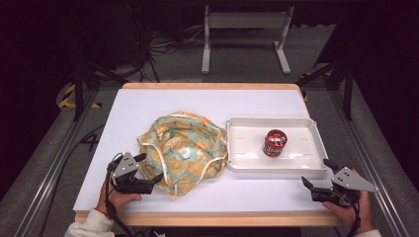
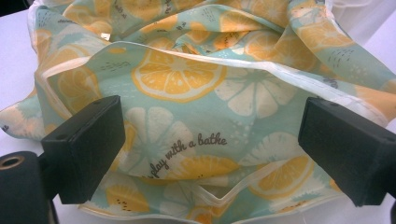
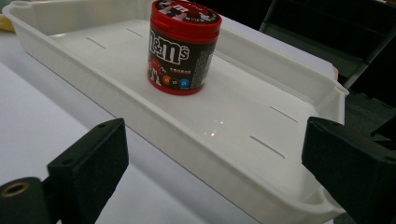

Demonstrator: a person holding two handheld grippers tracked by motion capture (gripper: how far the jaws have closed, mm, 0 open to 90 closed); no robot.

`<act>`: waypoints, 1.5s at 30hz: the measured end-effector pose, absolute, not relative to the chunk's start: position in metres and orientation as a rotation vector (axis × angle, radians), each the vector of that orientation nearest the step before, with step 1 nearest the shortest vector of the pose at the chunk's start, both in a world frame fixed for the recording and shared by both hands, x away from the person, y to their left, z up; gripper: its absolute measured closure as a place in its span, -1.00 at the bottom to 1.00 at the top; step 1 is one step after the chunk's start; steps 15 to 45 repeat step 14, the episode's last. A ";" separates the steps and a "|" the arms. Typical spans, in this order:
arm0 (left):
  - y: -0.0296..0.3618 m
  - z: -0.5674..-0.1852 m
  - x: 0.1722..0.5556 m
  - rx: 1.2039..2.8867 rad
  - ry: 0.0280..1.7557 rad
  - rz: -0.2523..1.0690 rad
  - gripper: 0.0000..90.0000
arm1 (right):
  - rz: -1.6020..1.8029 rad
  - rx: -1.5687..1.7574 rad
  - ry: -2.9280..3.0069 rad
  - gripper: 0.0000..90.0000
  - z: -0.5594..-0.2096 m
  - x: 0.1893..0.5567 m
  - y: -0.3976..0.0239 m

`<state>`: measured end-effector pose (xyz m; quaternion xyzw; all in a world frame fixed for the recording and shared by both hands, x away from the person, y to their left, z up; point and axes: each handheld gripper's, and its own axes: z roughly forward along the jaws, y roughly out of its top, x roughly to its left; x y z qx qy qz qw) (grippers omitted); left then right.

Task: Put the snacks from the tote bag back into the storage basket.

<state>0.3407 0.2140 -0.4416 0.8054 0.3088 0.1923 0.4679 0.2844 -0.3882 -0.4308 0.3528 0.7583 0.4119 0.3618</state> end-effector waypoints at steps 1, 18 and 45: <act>0.214 -0.442 0.341 1.976 0.757 0.470 -0.82 | 1.057 0.905 1.954 -0.83 -0.431 0.284 -0.388; 0.215 -0.442 0.340 1.977 0.773 0.471 -0.82 | 1.057 0.901 1.977 -0.81 -0.432 0.287 -0.387; 0.215 -0.442 0.340 1.977 0.773 0.471 -0.82 | 1.057 0.901 1.977 -0.81 -0.432 0.287 -0.387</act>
